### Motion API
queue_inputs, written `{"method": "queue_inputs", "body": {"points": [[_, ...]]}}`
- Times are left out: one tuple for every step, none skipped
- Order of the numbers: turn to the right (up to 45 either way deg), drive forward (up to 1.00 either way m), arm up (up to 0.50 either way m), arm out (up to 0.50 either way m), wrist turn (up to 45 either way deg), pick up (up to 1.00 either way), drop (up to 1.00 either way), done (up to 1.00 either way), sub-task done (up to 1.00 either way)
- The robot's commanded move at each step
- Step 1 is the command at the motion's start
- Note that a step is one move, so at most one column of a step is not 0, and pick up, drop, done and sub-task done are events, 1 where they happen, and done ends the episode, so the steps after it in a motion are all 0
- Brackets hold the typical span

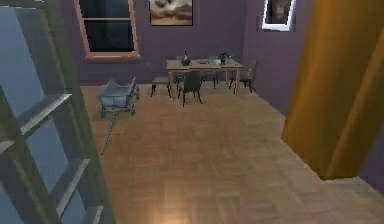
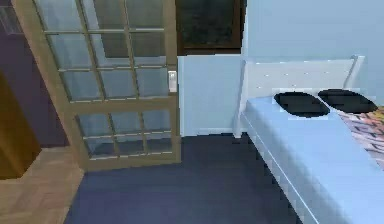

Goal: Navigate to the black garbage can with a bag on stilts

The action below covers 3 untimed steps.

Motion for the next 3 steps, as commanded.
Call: {"method": "queue_inputs", "body": {"points": [[0.0, 1.00, 0.00, 0.00, 0.0, 0.00, 0.00, 0.00, 0.00], [-45.0, 0.00, 0.00, 0.00, 0.0, 0.00, 0.00, 0.00, 0.00], [-3.0, 0.00, 0.00, 0.00, 0.0, 0.00, 0.00, 0.00, 0.00]]}}
